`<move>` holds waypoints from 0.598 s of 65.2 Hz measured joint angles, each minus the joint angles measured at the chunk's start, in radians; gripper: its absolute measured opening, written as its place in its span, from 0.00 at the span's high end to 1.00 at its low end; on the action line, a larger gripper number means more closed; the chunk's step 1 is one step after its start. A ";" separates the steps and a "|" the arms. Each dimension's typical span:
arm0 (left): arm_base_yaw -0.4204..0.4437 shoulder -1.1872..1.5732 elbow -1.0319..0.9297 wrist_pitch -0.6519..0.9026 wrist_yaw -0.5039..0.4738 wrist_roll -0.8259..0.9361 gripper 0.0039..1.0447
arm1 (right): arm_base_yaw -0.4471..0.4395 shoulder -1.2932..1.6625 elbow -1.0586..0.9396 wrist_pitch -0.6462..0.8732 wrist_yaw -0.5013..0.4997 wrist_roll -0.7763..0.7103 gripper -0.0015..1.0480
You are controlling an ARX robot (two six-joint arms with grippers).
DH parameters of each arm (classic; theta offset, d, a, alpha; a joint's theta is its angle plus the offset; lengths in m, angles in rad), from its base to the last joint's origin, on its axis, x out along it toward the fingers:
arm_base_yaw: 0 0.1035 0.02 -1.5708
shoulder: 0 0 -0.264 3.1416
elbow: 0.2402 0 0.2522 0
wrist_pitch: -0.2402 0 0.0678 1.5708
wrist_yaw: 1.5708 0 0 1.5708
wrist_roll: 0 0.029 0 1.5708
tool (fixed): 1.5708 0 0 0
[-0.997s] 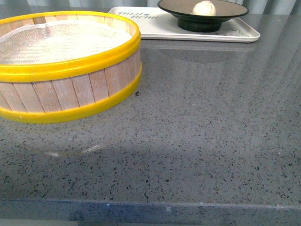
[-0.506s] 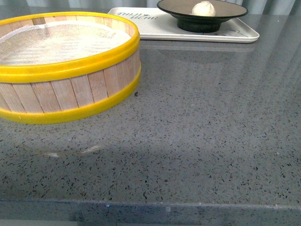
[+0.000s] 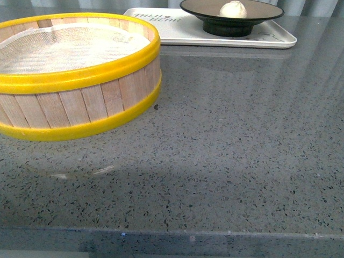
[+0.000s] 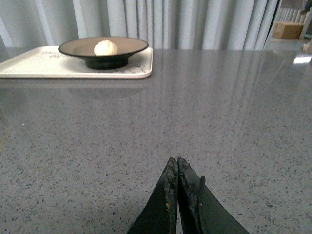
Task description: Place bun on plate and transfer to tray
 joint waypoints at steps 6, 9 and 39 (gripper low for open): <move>0.000 0.000 0.000 0.000 0.001 0.000 0.06 | 0.000 -0.040 -0.018 0.000 0.000 0.000 0.98; 0.000 0.000 0.000 0.000 0.000 0.000 0.06 | 0.000 -0.041 -0.022 -0.002 0.000 0.000 0.98; 0.000 0.000 0.000 0.000 0.000 0.000 0.06 | 0.000 -0.042 -0.023 -0.002 0.000 0.000 0.78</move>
